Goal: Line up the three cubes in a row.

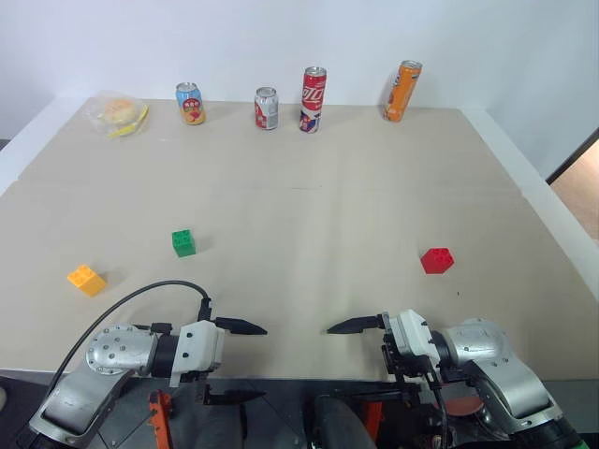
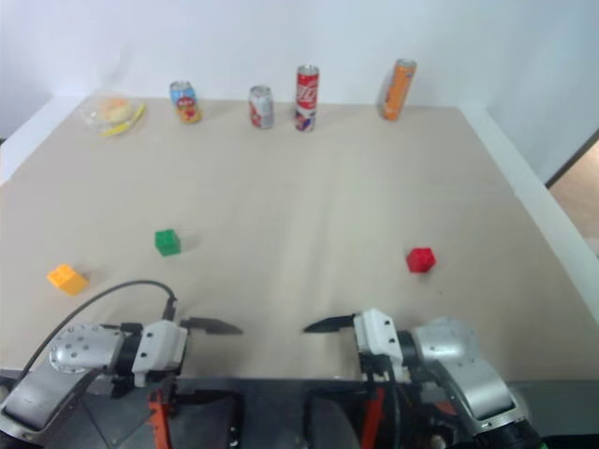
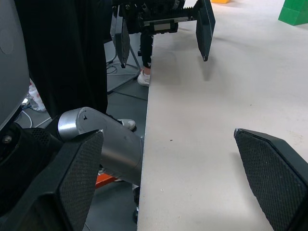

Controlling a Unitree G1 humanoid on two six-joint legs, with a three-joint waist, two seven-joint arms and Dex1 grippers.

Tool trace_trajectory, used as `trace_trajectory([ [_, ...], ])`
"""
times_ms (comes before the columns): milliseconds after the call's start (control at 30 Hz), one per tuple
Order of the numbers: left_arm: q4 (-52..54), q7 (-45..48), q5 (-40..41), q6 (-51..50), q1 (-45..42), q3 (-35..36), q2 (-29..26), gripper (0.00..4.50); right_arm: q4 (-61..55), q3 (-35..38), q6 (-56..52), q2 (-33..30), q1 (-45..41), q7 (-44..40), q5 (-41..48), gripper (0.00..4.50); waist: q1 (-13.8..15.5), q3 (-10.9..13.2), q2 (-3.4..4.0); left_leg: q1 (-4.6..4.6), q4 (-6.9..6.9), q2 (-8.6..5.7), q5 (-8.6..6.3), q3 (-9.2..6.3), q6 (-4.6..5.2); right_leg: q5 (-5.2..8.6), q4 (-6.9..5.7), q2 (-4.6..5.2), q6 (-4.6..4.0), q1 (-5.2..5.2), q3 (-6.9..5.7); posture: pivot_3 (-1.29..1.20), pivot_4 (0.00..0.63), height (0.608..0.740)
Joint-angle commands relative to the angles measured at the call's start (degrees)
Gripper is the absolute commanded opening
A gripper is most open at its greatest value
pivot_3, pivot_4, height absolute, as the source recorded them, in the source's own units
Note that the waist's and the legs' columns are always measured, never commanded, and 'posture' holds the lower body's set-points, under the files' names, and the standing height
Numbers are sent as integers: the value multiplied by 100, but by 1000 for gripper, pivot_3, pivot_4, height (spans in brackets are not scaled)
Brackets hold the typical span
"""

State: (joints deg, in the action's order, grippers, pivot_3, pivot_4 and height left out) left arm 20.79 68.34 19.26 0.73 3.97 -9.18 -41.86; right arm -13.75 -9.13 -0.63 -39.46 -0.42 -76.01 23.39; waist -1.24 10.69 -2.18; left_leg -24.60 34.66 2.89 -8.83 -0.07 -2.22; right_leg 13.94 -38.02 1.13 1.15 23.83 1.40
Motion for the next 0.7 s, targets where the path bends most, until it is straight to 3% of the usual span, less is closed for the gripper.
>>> trace_trajectory([
  [33, 241, -67, 88, -44, 84, -15, 12, 4490, -80, 18, -1, 7, -2, -12, 106, 4500, 0, 0, 0, 0, 0, 0, 0, 0, 0, 0, 0, 0, 0, 0, 0, 0, 150, 740],
  [367, 429, -163, 198, -312, 208, -20, 35, 4490, -262, 66, -177, -125, 154, -63, 208, 4500, 1, 0, 0, 31, 1, 0, -1, -2, -1, 1, 0, -1, -1, -32, 2, 0, 150, 740],
  [700, 382, -112, 176, -235, 218, -17, 30, 4490, -560, -76, -1194, -379, -43, 271, 111, 4500, 1, 0, 0, 36, 6, 2, -1, -1, -2, 1, 0, 1, -2, -36, 2, 0, 150, 740],
])
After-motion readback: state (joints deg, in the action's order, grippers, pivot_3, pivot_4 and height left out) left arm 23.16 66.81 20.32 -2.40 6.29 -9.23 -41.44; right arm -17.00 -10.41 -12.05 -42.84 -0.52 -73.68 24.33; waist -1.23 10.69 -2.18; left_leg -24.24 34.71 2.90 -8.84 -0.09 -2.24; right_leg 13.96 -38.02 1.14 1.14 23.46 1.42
